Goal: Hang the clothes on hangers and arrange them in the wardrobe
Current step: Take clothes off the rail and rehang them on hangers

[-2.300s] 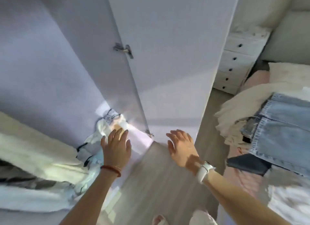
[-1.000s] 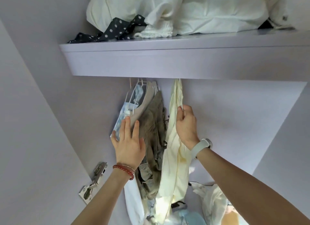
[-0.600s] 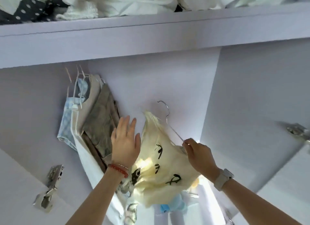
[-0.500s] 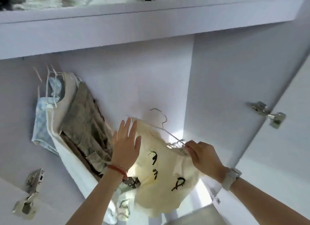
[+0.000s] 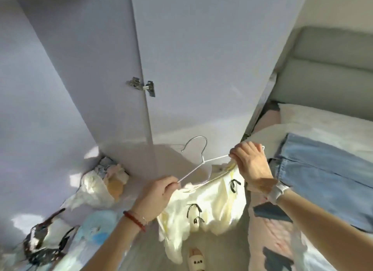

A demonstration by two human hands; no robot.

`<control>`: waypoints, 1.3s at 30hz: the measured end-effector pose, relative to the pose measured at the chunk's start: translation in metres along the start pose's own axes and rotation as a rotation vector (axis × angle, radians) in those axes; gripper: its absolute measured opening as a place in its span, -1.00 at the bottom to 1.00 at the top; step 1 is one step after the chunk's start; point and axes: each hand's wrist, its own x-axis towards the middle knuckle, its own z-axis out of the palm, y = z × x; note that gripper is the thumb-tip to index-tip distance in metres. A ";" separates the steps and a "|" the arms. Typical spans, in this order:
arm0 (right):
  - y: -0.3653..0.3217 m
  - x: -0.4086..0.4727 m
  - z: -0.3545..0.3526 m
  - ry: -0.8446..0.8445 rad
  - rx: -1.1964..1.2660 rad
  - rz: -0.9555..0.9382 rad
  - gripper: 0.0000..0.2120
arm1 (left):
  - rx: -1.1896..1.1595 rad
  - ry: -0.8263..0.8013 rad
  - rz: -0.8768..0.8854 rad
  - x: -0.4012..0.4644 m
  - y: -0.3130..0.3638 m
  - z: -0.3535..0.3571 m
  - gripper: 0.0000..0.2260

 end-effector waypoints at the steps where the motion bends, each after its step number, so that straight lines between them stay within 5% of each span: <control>1: 0.016 -0.007 -0.012 0.029 -0.041 0.053 -0.68 | -0.053 -0.030 0.030 0.011 0.016 0.013 -0.85; 12: 0.162 -0.108 -0.117 0.228 -0.255 0.590 -0.70 | -0.067 -0.235 0.292 0.139 0.159 0.153 -0.88; 19: 0.240 -0.155 -0.135 0.168 -0.361 0.669 -0.68 | 0.250 -0.102 0.342 0.234 0.230 0.247 -0.82; 23: 0.267 -0.150 -0.124 0.114 -0.252 0.614 -0.61 | 0.274 0.002 0.286 0.278 0.239 0.271 -0.81; 27: 0.281 -0.122 -0.097 0.071 -0.061 0.709 -0.84 | 0.224 0.191 0.280 0.311 0.234 0.270 -0.84; 31: 0.294 -0.063 -0.070 0.162 0.112 0.795 -0.85 | 0.119 0.349 0.152 0.355 0.243 0.258 -0.79; 39: 0.360 0.034 -0.072 0.532 0.338 0.994 -0.83 | 0.068 0.143 0.222 0.424 0.284 0.271 -0.52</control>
